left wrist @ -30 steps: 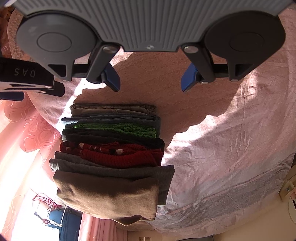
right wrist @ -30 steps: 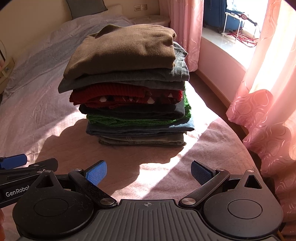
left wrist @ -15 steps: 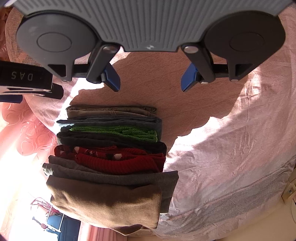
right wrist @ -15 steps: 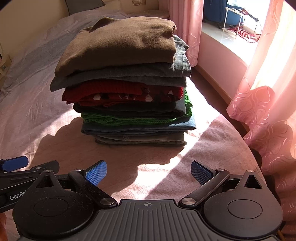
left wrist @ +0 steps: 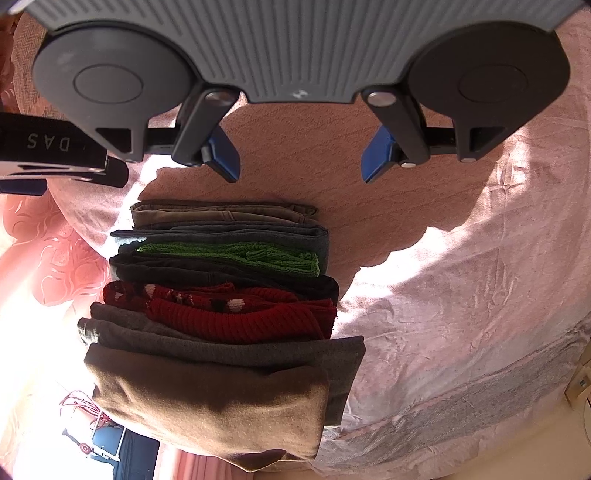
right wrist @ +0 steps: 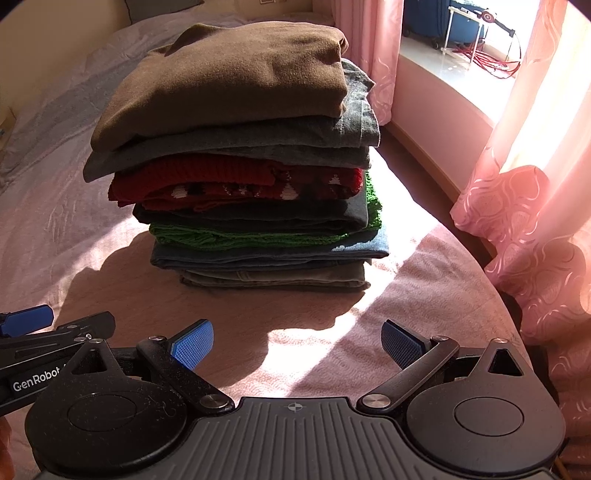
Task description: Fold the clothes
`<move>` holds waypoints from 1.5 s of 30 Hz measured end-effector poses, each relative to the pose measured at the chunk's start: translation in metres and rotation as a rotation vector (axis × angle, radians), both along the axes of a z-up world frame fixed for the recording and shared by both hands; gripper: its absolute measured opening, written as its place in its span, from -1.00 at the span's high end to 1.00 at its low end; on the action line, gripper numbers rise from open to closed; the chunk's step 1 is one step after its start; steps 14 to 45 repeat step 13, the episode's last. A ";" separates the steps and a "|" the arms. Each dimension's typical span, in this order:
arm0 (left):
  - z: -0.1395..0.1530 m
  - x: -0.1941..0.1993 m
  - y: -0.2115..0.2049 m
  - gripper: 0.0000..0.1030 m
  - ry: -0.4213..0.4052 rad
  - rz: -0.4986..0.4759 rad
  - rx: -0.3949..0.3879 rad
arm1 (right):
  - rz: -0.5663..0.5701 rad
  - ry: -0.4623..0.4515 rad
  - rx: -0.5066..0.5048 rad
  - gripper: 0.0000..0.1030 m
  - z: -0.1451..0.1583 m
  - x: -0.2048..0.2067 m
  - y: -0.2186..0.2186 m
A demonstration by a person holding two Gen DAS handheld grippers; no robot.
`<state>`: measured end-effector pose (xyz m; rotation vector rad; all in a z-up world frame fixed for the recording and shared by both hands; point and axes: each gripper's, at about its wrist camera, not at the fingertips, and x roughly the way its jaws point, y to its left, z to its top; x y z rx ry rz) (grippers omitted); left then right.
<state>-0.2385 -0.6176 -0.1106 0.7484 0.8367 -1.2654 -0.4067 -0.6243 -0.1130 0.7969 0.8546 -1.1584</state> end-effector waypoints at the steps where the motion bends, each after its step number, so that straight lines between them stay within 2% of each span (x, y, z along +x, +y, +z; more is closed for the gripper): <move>1: 0.000 0.000 -0.001 -0.36 0.000 0.000 -0.002 | -0.002 0.001 0.000 -0.94 0.000 0.000 -0.001; 12: 0.003 -0.003 -0.003 -0.42 -0.033 0.005 -0.039 | -0.010 0.005 -0.003 -0.94 0.001 -0.002 -0.001; 45: 0.004 -0.003 -0.003 -0.43 -0.033 0.006 -0.039 | -0.011 0.005 -0.005 -0.94 0.002 -0.002 -0.001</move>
